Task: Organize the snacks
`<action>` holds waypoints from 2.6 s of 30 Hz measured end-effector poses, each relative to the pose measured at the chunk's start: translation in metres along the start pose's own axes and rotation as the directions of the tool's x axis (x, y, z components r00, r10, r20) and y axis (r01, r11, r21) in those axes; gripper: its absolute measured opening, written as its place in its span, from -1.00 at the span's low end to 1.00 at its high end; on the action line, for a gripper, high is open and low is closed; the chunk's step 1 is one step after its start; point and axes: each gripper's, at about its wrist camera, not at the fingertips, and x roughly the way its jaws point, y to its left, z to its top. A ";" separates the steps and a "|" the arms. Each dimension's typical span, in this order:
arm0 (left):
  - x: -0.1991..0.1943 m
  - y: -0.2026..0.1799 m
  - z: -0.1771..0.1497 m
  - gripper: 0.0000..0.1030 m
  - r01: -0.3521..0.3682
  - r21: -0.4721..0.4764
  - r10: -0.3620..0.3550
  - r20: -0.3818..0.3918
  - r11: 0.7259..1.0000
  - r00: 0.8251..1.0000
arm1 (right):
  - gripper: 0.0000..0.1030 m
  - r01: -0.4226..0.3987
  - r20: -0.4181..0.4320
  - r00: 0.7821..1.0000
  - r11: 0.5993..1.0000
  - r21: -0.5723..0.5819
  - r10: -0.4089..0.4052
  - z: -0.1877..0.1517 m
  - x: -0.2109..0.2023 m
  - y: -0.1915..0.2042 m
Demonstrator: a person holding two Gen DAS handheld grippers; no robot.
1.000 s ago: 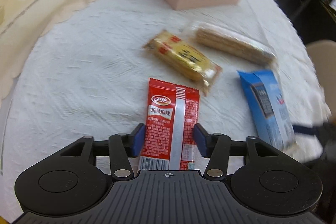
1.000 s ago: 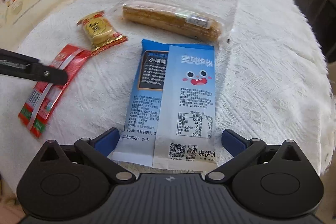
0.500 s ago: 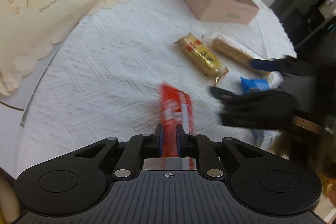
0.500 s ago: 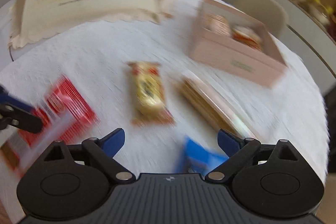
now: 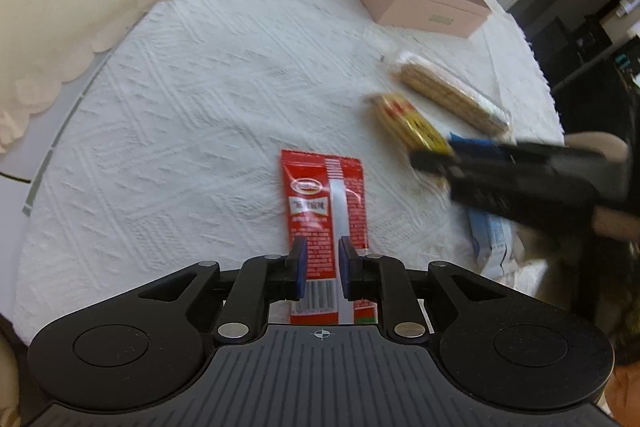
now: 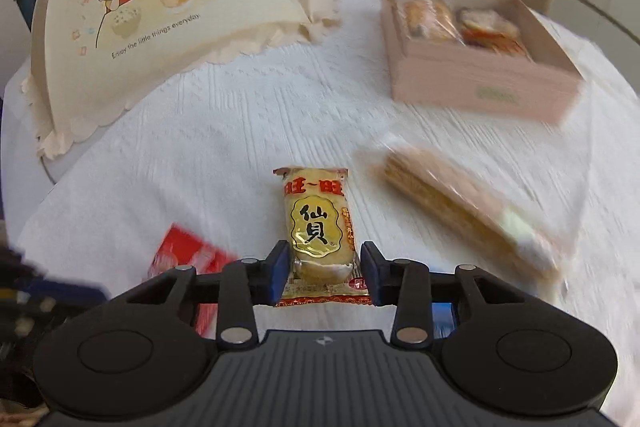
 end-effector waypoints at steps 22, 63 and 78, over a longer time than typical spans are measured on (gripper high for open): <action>0.026 -0.065 -0.020 -0.08 -0.255 0.023 0.252 0.096 0.967 0.963 | 0.51 0.209 0.115 0.969 0.975 0.081 -0.217 -0.093 -0.088 -0.093; 0.024 -0.028 -0.006 0.00 -0.071 0.166 0.074 -0.011 0.984 0.997 | 0.30 0.077 0.006 0.997 0.993 0.089 -0.078 -0.043 -0.053 -0.055; -0.007 -0.049 0.003 0.00 -0.076 0.153 0.075 0.010 0.985 0.997 | -0.34 -0.044 -0.090 0.995 0.994 -0.099 0.035 -0.006 -0.012 -0.023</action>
